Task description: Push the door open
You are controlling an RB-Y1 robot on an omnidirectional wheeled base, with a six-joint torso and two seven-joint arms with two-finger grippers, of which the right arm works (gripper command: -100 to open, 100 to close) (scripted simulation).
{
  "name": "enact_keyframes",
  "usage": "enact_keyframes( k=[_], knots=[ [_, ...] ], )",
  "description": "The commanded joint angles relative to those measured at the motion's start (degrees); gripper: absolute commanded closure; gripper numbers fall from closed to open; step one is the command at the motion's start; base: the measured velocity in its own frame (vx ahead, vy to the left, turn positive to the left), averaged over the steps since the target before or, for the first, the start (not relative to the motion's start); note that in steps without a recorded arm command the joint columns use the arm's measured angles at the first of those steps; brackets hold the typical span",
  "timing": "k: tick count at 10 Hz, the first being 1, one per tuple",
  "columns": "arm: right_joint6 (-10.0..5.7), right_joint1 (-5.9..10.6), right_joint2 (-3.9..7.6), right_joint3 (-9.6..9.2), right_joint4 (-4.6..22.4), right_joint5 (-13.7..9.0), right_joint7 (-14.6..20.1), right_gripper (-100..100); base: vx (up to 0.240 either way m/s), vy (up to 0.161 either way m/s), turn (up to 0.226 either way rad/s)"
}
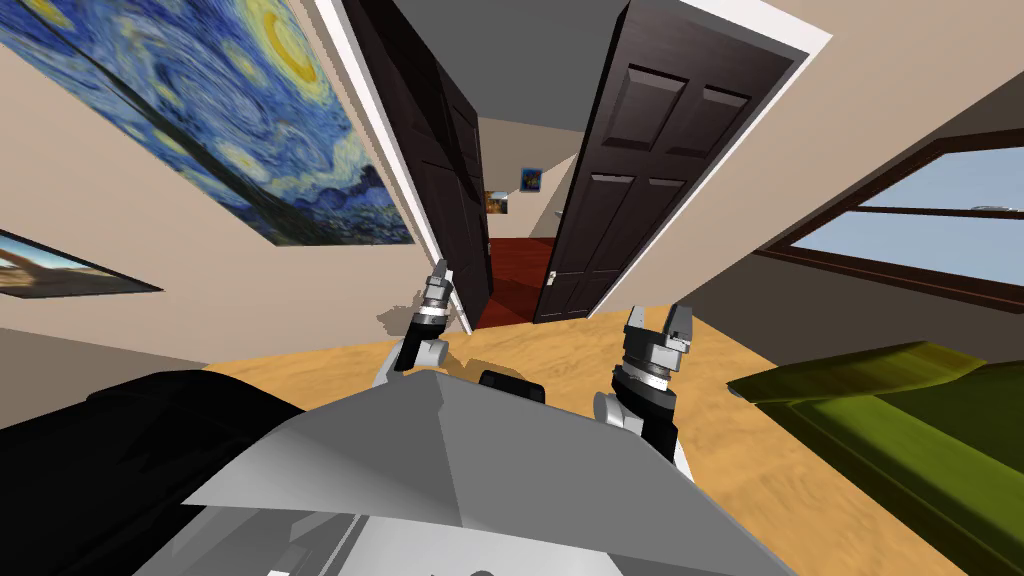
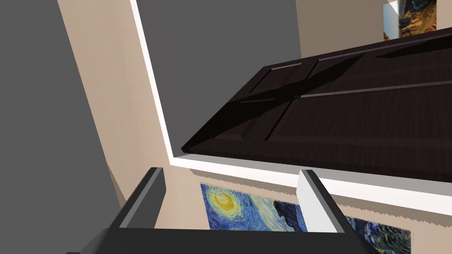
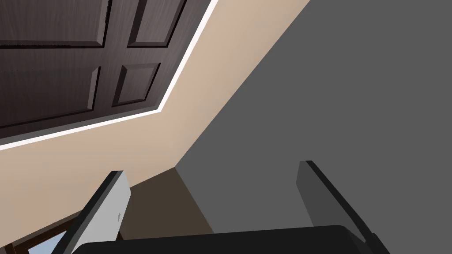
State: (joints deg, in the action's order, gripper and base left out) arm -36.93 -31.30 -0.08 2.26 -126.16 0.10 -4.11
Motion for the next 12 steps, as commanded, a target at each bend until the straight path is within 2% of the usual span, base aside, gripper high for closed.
enact_keyframes(
  k=[1, 6, 12],
  knots=[
    [-0.21, 0.35, 0.39, -0.50, 1.7, 0.4, 0.4, -100, 0.106, -0.043, 0.002],
    [-0.96, 1.59, 1.49, -2.27, 7.6, 1.8, 1.8, -100, 0.173, -0.032, 0.003],
    [-1.78, 2.95, 2.44, -4.21, 14.2, 3.4, 3.4, -100, 0.097, -0.033, 0.002]
  ],
)
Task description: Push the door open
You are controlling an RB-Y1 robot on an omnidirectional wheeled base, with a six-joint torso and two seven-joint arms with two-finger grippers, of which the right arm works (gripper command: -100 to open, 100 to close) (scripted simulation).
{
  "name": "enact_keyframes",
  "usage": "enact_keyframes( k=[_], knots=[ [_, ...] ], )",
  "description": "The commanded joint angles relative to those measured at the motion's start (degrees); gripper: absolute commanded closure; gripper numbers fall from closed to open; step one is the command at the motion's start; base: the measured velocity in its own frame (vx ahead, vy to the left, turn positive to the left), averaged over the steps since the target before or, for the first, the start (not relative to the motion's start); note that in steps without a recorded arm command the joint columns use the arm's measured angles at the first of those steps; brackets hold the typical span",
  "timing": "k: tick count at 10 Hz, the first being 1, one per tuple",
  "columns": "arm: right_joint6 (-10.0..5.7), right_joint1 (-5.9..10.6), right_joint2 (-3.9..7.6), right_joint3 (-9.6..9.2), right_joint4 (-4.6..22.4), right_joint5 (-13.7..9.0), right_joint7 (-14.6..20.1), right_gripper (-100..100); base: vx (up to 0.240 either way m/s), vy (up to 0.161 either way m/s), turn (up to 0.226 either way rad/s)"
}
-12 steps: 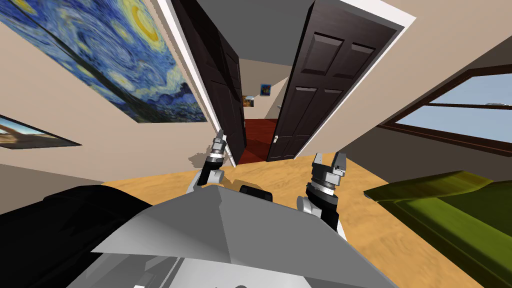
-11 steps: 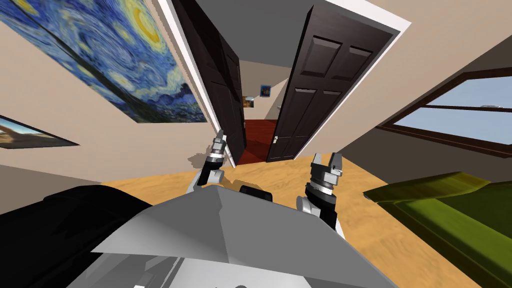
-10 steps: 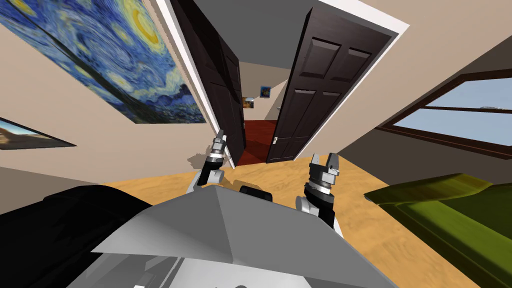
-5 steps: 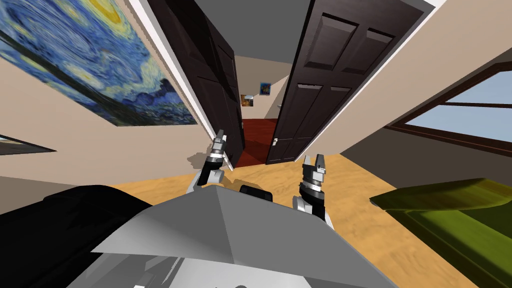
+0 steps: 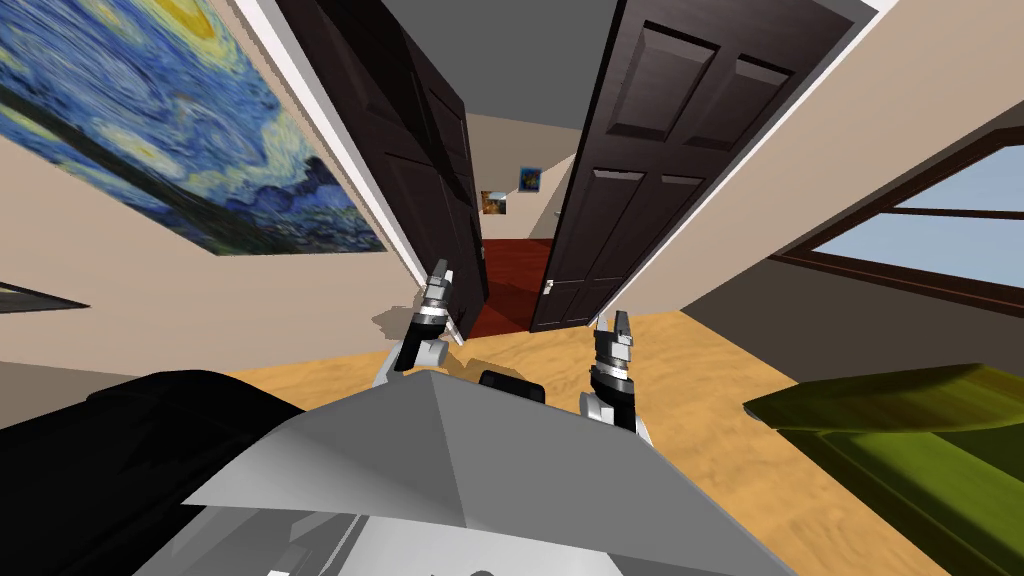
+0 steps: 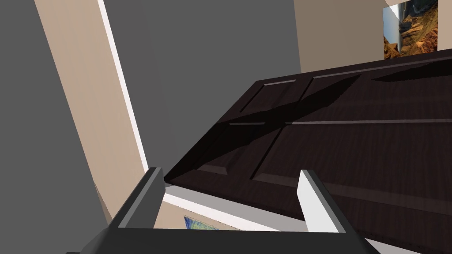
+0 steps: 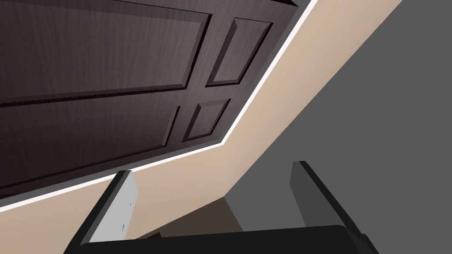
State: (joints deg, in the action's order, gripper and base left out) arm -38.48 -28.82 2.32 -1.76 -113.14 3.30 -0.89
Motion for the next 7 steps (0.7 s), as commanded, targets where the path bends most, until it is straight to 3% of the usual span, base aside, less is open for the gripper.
enact_keyframes(
  k=[1, 7],
  knots=[
    [-0.39, 0.71, 0.19, -0.54, 2.3, 0.5, 0.5, -100, 0.098, -0.037, -0.001],
    [-1.38, 2.36, 1.00, -2.88, 10.2, 2.4, 2.3, -100, 0.099, -0.038, 0.003]
  ],
)
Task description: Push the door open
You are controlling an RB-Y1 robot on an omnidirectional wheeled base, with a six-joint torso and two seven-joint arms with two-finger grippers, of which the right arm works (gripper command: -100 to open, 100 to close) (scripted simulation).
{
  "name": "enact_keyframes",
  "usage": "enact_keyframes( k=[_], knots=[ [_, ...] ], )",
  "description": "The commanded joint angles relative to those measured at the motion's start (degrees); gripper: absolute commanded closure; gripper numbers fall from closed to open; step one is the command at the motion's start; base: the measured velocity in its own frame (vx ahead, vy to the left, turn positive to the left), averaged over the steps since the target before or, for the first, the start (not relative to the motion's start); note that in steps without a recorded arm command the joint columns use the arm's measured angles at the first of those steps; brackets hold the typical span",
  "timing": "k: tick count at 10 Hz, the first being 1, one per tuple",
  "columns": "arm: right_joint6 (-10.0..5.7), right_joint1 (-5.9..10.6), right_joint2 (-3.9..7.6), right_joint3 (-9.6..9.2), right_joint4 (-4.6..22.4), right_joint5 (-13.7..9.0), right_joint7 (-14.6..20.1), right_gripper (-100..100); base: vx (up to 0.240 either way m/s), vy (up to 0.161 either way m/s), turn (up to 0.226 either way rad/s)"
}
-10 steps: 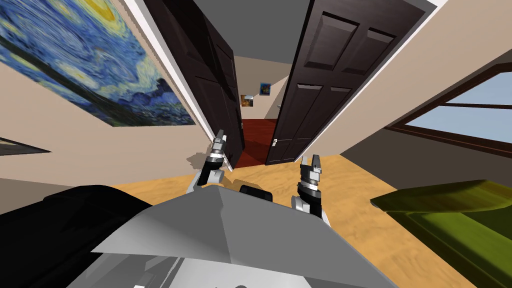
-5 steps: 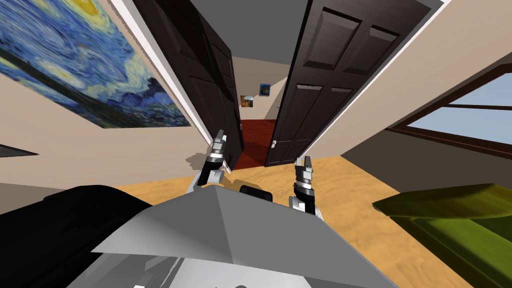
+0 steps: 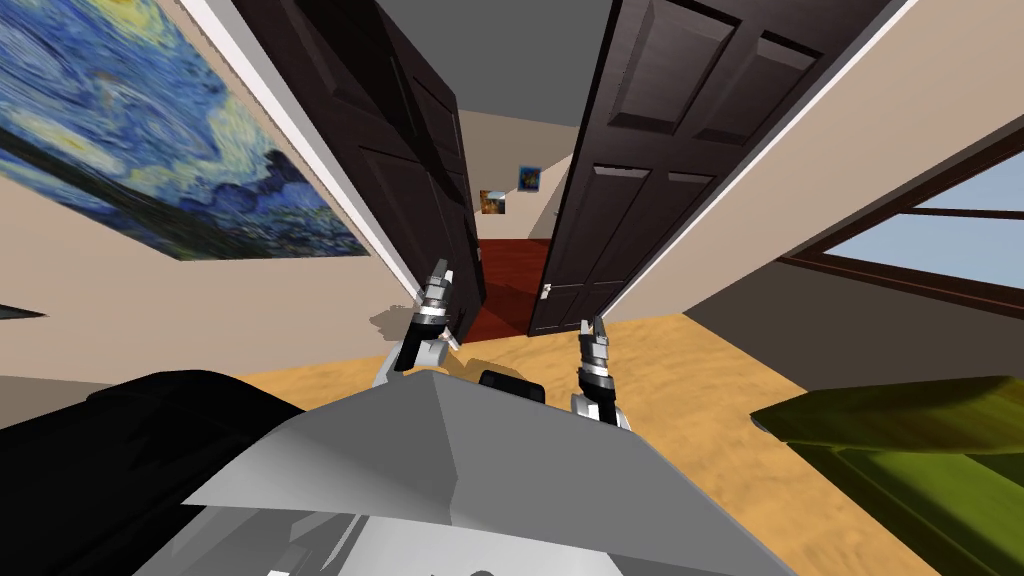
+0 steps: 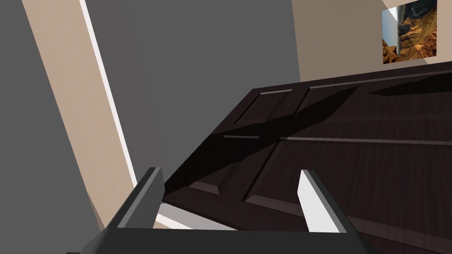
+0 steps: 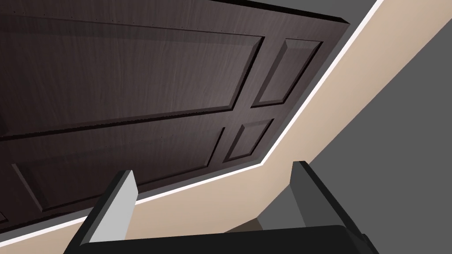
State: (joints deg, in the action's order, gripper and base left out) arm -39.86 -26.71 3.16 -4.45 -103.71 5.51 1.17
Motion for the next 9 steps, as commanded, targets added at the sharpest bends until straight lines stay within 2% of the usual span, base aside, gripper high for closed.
enact_keyframes(
  k=[1, 9],
  knots=[
    [-0.18, 0.53, 0.28, -0.60, 2.2, 0.5, 0.6, -100, 0.079, -0.030, 0.003],
    [-1.59, 2.87, 0.99, -3.94, 13.4, 3.2, 3.3, -100, 0.101, -0.044, 0.003]
  ],
)
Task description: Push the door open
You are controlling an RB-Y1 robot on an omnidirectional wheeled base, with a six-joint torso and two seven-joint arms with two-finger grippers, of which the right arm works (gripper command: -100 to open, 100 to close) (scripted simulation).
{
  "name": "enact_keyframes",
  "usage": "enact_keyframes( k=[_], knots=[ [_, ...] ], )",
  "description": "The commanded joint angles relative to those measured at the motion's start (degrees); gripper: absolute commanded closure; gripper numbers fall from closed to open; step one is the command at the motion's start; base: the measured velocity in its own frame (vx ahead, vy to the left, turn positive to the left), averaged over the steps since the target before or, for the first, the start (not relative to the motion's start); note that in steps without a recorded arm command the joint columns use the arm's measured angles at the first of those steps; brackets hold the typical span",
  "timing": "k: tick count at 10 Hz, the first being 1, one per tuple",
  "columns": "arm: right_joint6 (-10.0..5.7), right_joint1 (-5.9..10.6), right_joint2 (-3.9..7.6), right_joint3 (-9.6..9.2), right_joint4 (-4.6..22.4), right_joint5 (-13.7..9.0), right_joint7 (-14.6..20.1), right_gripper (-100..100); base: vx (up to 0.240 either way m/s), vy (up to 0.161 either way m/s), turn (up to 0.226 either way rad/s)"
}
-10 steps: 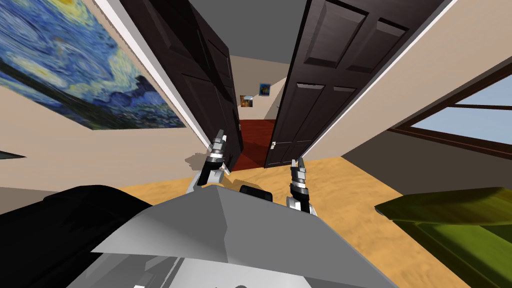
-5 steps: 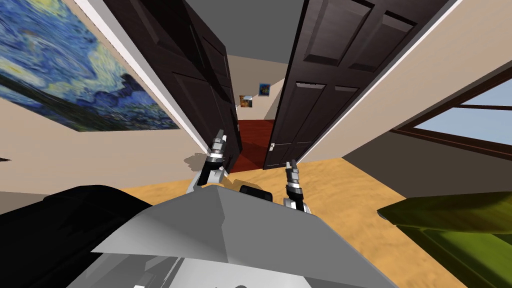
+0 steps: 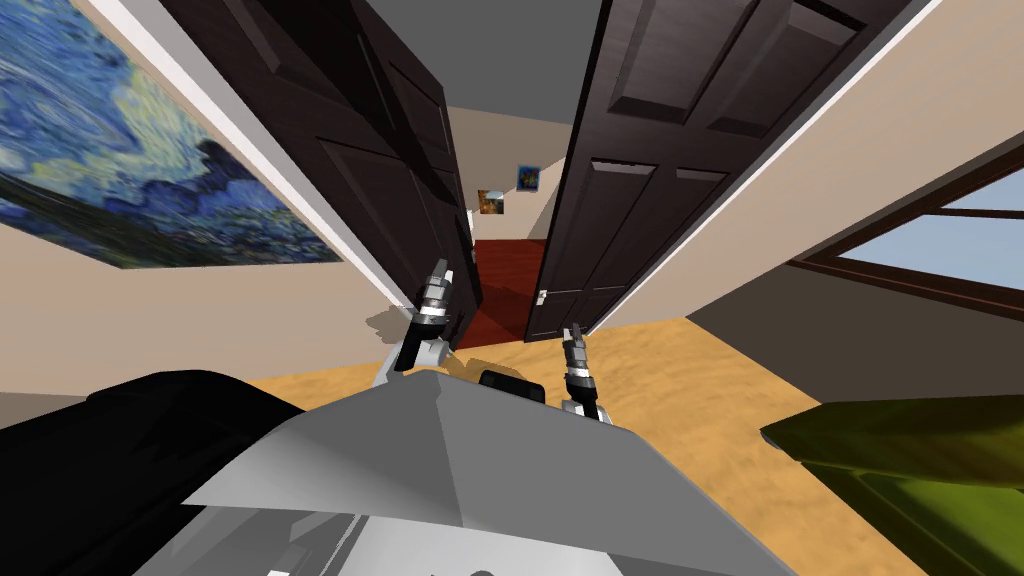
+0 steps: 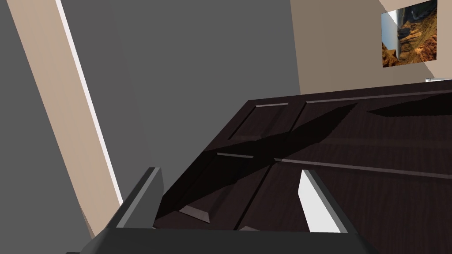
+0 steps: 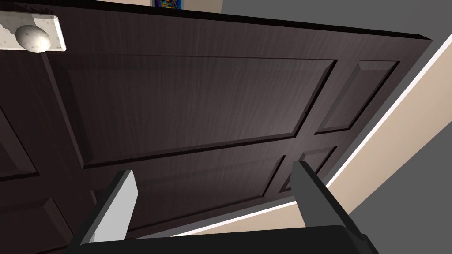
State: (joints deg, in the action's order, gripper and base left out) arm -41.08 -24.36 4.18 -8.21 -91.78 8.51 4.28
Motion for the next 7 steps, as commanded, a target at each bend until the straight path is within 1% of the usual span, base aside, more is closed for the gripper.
enact_keyframes(
  k=[1, 5, 6, 7],
  knots=[
    [-0.54, 0.80, 0.03, -0.60, 2.8, 0.5, 0.5, -100, 0.097, -0.035, 0.003],
    [-1.23, 1.93, 0.20, -2.21, 8.2, 1.8, 1.8, -100, 0.099, -0.041, 0.003],
    [-1.23, 1.93, 0.20, -2.21, 8.3, 1.8, 1.8, -100, 0.059, -0.021, 0.001],
    [-1.39, 2.20, 0.23, -2.59, 9.6, 2.1, 2.1, -100, 0.060, -0.017, 0.000]
  ],
)
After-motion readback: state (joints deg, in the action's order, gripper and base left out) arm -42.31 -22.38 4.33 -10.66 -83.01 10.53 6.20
